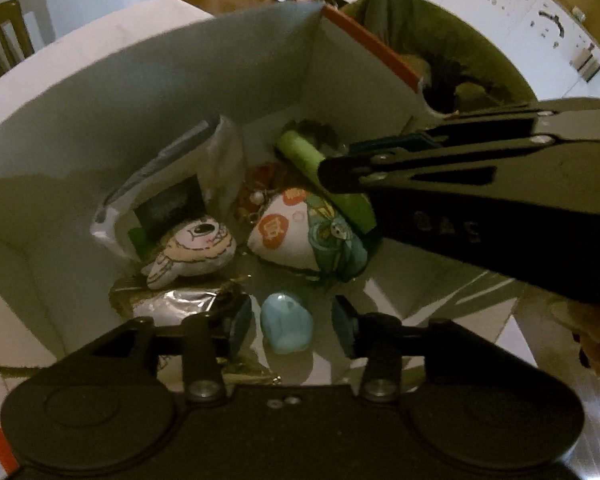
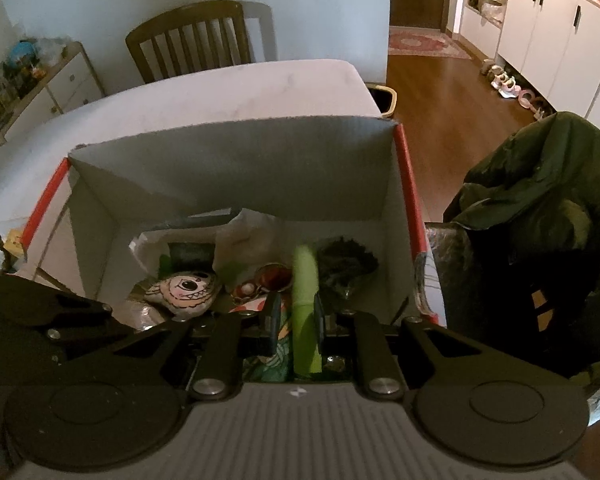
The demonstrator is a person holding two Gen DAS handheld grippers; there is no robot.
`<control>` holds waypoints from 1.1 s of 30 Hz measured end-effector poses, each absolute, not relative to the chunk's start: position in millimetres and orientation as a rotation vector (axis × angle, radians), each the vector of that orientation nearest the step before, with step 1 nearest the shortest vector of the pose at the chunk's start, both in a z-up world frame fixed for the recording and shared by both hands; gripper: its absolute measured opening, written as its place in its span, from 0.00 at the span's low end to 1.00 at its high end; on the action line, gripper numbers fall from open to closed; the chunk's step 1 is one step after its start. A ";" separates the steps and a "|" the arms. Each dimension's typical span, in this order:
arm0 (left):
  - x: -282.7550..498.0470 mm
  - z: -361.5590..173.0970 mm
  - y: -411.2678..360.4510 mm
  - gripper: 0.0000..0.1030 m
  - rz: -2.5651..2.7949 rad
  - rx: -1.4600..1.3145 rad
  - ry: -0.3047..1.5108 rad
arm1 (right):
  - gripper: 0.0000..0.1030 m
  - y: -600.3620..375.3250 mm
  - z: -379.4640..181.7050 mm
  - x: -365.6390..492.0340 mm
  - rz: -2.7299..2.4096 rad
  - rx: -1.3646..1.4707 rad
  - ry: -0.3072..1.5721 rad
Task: Organize objects
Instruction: 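Carry blue egg and green stick into red box and open both tools, then withdraw both tools from the box back over the table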
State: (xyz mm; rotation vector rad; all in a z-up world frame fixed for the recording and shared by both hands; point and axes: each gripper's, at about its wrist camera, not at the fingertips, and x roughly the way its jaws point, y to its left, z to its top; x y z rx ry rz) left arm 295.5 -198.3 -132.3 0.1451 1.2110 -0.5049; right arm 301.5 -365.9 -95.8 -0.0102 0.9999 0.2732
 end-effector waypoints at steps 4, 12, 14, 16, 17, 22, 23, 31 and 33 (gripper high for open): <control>287.0 -121.6 -186.4 0.53 -0.493 0.126 1.154 | 0.16 -366.9 -84.0 293.2 0.296 -0.003 0.978; 271.2 -90.4 -187.6 0.57 -0.485 0.088 1.040 | 0.20 -365.9 -58.1 272.5 0.338 0.009 0.925; 265.5 -80.3 -182.2 0.58 -0.481 0.072 1.016 | 0.20 -364.3 -49.8 266.4 0.351 0.013 0.906; 263.9 -74.0 -179.2 0.59 -0.483 0.060 0.993 | 0.20 -362.0 -42.2 259.5 0.363 0.011 0.886; 263.1 -70.9 -179.6 0.59 -0.481 0.058 0.981 | 0.20 -360.0 -38.1 256.8 0.366 0.011 0.875; 251.6 -50.8 -160.2 0.60 -0.461 0.034 0.911 | 0.20 -354.0 -20.4 243.8 0.384 0.018 0.836; 250.3 -48.5 -157.2 0.60 -0.456 0.031 0.898 | 0.22 -353.1 -17.4 241.8 0.382 0.020 0.831; 232.3 -25.5 -122.5 0.61 -0.431 -0.031 0.835 | 0.29 -346.9 -1.2 225.0 0.376 0.043 0.801; 228.0 -22.1 -113.5 0.63 -0.423 -0.040 0.823 | 0.29 -344.0 1.4 221.6 0.374 0.047 0.797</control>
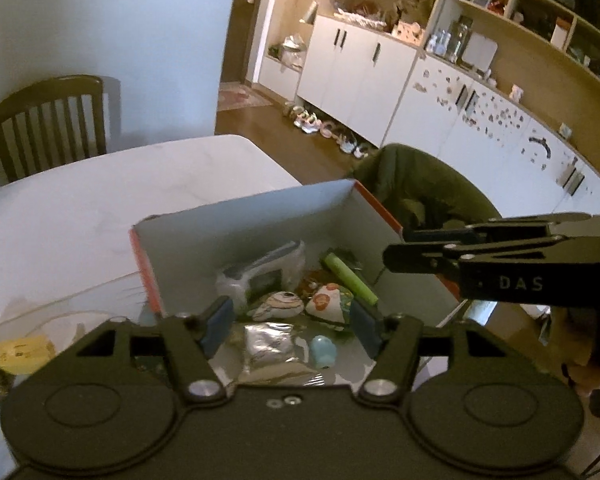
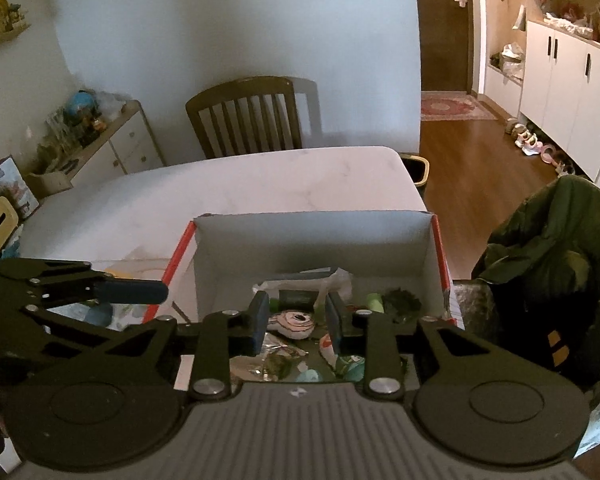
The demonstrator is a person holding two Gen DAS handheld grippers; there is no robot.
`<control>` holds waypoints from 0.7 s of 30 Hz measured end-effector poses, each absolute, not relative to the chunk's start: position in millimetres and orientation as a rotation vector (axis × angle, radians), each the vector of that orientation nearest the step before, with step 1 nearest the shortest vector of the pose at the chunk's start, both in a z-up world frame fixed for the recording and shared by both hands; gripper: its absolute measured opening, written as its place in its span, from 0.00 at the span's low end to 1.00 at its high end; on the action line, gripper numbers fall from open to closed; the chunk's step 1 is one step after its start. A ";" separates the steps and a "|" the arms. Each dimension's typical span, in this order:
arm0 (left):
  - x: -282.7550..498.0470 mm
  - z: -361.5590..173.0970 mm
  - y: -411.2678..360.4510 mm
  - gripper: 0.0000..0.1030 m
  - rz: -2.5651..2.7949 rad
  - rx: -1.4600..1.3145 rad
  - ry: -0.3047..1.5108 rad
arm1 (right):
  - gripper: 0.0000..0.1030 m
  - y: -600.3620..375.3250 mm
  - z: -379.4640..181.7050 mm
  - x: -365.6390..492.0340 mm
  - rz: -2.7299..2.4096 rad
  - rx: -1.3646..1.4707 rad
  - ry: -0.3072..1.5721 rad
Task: Organize objects
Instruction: 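Withdraw both tools from the box back over the table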
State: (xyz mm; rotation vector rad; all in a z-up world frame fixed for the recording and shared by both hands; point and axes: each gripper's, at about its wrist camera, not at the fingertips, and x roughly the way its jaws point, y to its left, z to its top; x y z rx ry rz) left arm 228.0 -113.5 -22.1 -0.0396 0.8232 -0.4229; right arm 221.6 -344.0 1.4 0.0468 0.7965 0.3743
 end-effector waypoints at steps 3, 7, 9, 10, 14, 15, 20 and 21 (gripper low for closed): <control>220.0 -16.9 -99.9 0.64 -0.404 -0.032 0.797 | 0.29 -338.7 3.5 216.5 0.370 0.052 0.793; 210.8 -8.4 -77.0 0.70 -0.387 -0.066 0.775 | 0.29 -331.5 8.7 209.8 0.354 0.078 0.793; 205.7 -4.6 -64.9 0.72 -0.375 -0.075 0.759 | 0.29 -326.6 12.8 205.3 0.357 0.090 0.785; 202.8 -2.1 -57.7 0.75 -0.364 -0.080 0.750 | 0.29 -323.3 14.6 202.6 0.360 0.093 0.780; 192.3 3.9 -32.7 0.79 -0.333 -0.088 0.726 | 0.50 -307.7 19.9 189.8 0.365 0.099 0.749; 190.1 4.6 -25.6 0.79 -0.325 -0.087 0.722 | 0.54 -303.8 20.4 186.8 0.365 0.099 0.741; 179.9 5.0 12.6 0.85 -0.268 -0.105 0.718 | 0.55 -276.2 16.0 176.5 0.382 0.095 0.753; 178.0 4.7 20.3 0.87 -0.255 -0.111 0.719 | 0.56 -269.7 14.6 174.6 0.387 0.095 0.757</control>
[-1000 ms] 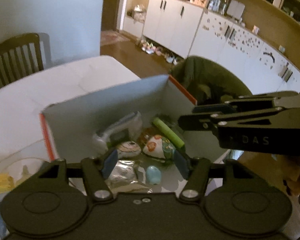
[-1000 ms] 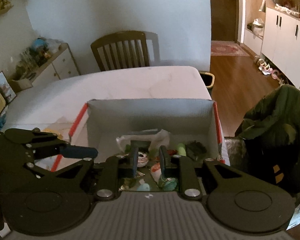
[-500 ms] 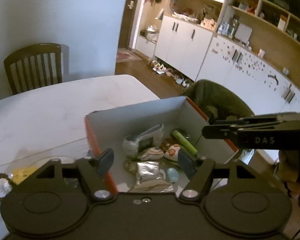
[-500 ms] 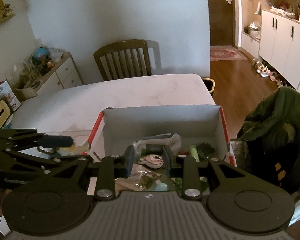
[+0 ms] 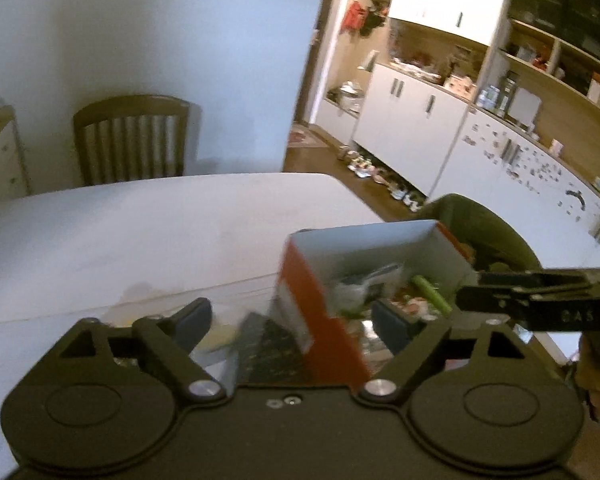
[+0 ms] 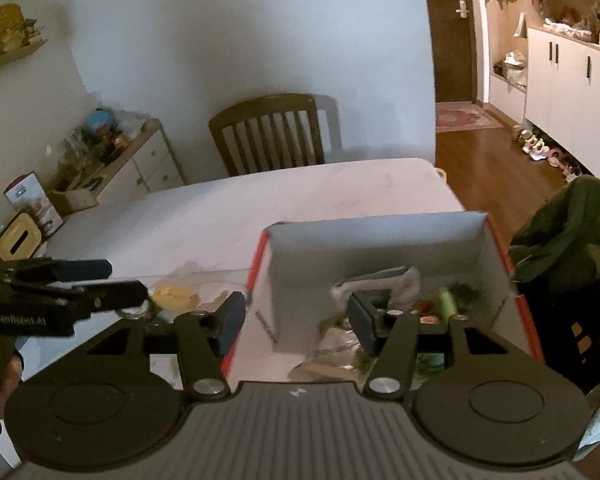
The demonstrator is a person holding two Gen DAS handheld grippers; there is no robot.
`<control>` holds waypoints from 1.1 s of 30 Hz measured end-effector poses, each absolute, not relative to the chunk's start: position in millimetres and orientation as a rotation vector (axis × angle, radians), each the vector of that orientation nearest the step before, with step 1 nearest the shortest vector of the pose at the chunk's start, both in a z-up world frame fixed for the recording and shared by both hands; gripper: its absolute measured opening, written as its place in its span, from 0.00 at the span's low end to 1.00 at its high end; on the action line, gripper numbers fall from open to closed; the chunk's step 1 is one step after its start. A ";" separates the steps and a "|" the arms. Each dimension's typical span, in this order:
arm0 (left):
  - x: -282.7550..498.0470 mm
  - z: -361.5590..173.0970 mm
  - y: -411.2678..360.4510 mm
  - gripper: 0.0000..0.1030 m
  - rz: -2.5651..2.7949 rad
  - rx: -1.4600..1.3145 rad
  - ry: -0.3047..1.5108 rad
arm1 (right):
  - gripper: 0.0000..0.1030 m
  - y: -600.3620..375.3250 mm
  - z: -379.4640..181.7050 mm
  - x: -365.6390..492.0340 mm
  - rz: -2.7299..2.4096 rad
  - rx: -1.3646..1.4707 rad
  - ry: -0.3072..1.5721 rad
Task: Organize objects
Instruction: 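Withdraw both tools from the box back over the table, then move left tool to bead heart bracelet while right tool approaches yellow carton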
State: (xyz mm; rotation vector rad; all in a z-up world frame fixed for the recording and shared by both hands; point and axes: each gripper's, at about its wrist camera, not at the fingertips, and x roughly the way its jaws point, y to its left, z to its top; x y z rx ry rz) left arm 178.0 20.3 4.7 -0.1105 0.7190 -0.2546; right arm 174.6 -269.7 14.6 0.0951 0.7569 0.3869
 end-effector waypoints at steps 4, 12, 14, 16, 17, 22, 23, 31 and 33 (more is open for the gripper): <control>171.0 2.9 49.8 0.95 -0.204 -0.118 0.715 | 0.64 -244.5 10.2 167.8 0.404 0.091 0.767; 166.2 -7.5 100.7 1.00 -0.133 -0.124 0.719 | 0.70 -193.0 1.9 160.0 0.437 0.079 0.796; 166.8 -12.4 110.6 1.00 -0.130 -0.119 0.724 | 0.71 -181.6 0.5 158.6 0.444 0.072 0.800; 168.5 -18.7 120.6 1.00 -0.136 -0.111 0.731 | 0.72 -170.3 -1.4 158.1 0.450 0.058 0.800; 169.6 -22.5 125.5 1.00 -0.132 -0.106 0.735 | 0.72 -164.5 -2.3 158.6 0.452 0.050 0.802; 172.7 -41.9 152.9 1.00 -0.096 -0.117 0.736 | 0.72 -135.4 -8.8 167.8 0.453 0.010 0.815; 174.3 -46.5 158.7 1.00 -0.087 -0.122 0.741 | 0.72 -129.0 -11.0 170.3 0.456 0.001 0.817; 185.7 -76.7 196.6 1.00 -0.036 -0.166 0.756 | 0.72 -83.2 -38.7 200.1 0.470 -0.081 0.851; 188.4 -82.4 201.1 1.00 -0.036 -0.159 0.765 | 0.72 -74.9 -46.2 209.8 0.480 -0.090 0.865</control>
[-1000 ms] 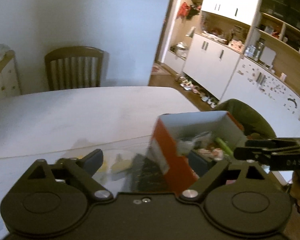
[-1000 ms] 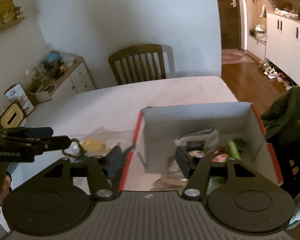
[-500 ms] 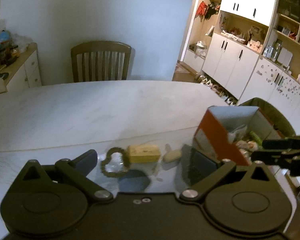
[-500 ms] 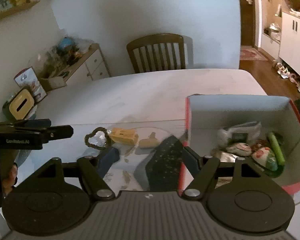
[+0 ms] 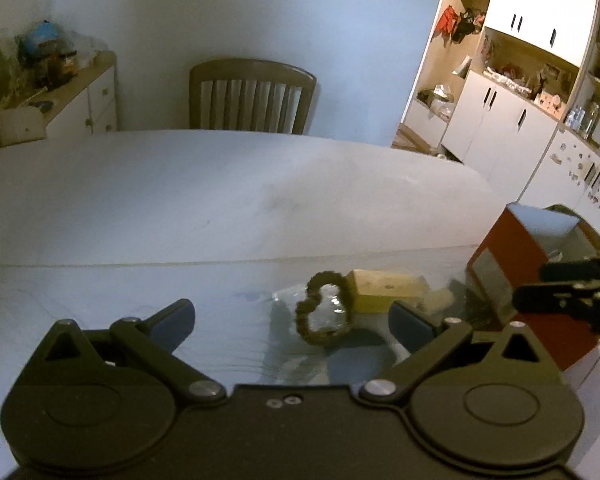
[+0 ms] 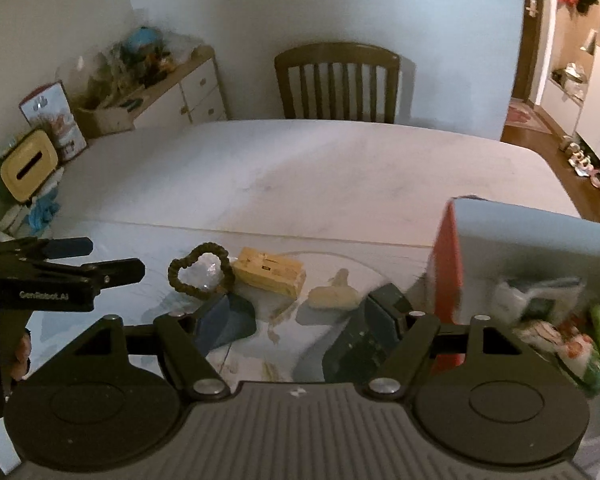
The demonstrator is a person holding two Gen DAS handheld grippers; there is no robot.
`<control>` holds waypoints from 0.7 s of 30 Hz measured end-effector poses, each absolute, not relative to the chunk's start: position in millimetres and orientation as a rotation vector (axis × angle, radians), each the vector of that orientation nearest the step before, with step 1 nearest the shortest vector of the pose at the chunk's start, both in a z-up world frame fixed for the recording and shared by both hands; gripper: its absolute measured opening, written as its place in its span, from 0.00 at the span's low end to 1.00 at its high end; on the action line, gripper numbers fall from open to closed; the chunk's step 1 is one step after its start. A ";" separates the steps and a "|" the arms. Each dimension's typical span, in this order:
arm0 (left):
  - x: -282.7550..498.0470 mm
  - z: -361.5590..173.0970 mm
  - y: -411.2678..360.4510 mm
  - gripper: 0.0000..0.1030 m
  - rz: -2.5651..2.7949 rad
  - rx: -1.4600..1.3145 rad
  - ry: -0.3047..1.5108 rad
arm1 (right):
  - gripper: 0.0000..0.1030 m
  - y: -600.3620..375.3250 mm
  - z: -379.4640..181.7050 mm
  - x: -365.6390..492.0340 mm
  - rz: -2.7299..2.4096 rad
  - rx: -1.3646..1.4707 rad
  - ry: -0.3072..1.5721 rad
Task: Organize objects
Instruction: 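Move left tool to bead heart bracelet while right tool approaches yellow carton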
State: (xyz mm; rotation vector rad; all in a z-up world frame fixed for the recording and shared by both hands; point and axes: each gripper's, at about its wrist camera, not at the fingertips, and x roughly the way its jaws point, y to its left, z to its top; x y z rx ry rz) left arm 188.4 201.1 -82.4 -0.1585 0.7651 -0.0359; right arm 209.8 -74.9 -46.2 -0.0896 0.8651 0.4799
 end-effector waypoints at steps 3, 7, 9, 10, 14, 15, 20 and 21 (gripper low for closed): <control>193.0 -91.6 206.2 1.00 -0.044 -0.163 0.783 | 0.72 -60.8 -56.7 223.7 0.517 -0.130 0.882; 199.1 -98.9 207.1 1.00 -0.029 -0.144 0.778 | 0.72 -41.4 -70.4 241.2 0.545 -0.207 0.896; 200.3 -103.7 206.7 1.00 -0.038 -0.142 0.776 | 0.72 -34.9 -78.2 250.9 0.550 -0.233 0.906; 202.1 -106.2 206.6 1.00 -0.041 -0.141 0.779 | 0.72 -32.0 -81.9 255.2 0.553 -0.244 0.911; 208.2 -114.0 203.4 0.99 -0.049 -0.125 0.787 | 0.72 -23.4 -99.6 271.4 0.560 -0.263 0.933; 209.2 -115.6 202.3 0.99 -0.047 -0.121 0.789 | 0.72 -21.8 -103.7 274.4 0.560 -0.267 0.938; 216.1 -121.7 199.5 0.92 -0.068 -0.120 0.802 | 0.72 -9.2 -122.0 286.8 0.570 -0.325 0.959; 217.3 -122.1 199.4 0.90 -0.072 -0.123 0.803 | 0.72 -6.8 -124.3 287.9 0.580 -0.339 0.959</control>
